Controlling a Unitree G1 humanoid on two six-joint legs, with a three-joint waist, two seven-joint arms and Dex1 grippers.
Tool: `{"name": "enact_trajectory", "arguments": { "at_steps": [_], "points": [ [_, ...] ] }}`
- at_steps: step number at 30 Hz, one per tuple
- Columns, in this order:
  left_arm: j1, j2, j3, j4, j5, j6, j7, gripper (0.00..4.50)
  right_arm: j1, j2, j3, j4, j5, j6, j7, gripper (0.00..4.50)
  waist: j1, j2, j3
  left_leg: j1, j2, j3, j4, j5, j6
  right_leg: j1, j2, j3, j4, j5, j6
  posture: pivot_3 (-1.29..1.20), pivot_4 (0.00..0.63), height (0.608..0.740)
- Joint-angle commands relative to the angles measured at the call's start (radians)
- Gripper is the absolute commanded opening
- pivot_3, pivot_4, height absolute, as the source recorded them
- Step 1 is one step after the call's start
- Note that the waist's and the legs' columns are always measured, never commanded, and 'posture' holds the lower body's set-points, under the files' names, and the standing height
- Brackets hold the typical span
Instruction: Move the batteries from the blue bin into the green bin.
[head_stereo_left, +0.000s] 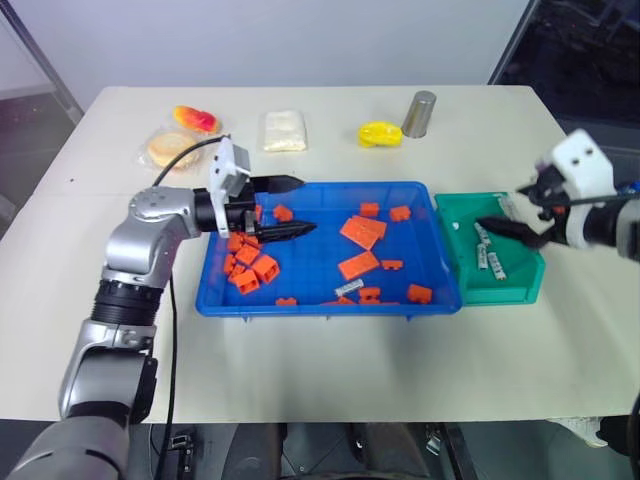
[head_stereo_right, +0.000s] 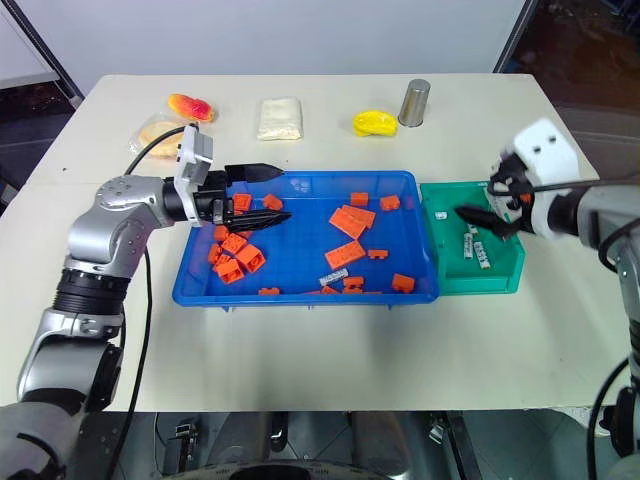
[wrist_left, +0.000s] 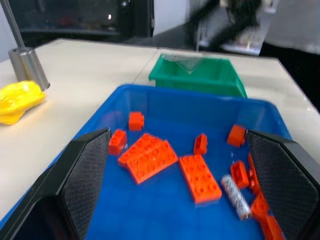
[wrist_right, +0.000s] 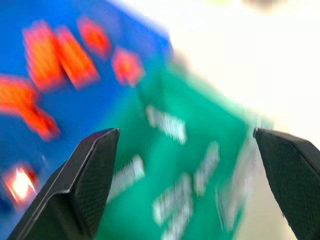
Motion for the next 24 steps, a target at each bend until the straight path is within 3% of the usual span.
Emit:
{"name": "enact_trajectory", "arguments": {
  "at_steps": [1,6,18,24],
  "points": [
    [0.041,0.047,0.022,-0.062,0.002,0.011,-0.007,4.5,-0.048,-0.008,0.068,-0.026,0.052,-0.088,0.112,4.41,-0.003,0.0,0.0,0.0,0.0,0.0,0.0,0.0,0.0,0.0,0.0,-0.001,0.0,0.0,0.0,0.0,0.15,0.74],
    [0.105,0.082,0.055,-0.158,-0.024,0.05,0.03,4.5,-0.044,-0.006,0.239,0.016,-0.016,-0.352,0.296,4.41,0.003,-0.001,0.0,-0.001,-0.001,0.0,0.001,0.0,0.0,0.0,-0.002,-0.001,-0.001,0.0,0.0,0.0,0.15,0.74],
    [0.238,0.101,0.12,-0.346,-0.075,0.14,0.149,4.5,-0.139,0.205,0.523,0.26,-0.225,-0.808,0.488,4.41,-0.01,-0.001,0.0,0.0,0.0,0.0,0.002,0.0,0.0,0.001,-0.001,-0.001,0.001,0.0,0.0,0.0,0.15,0.74],
    [0.283,0.111,0.147,-0.402,-0.097,0.164,0.193,4.5,-0.18,0.319,0.6,0.41,-0.333,-1.002,0.527,4.41,-0.01,-0.001,0.0,0.0,0.0,0.0,0.004,0.0,0.0,0.001,-0.002,-0.001,0.004,0.0,0.0,0.0,0.15,0.74]
  ]
}}
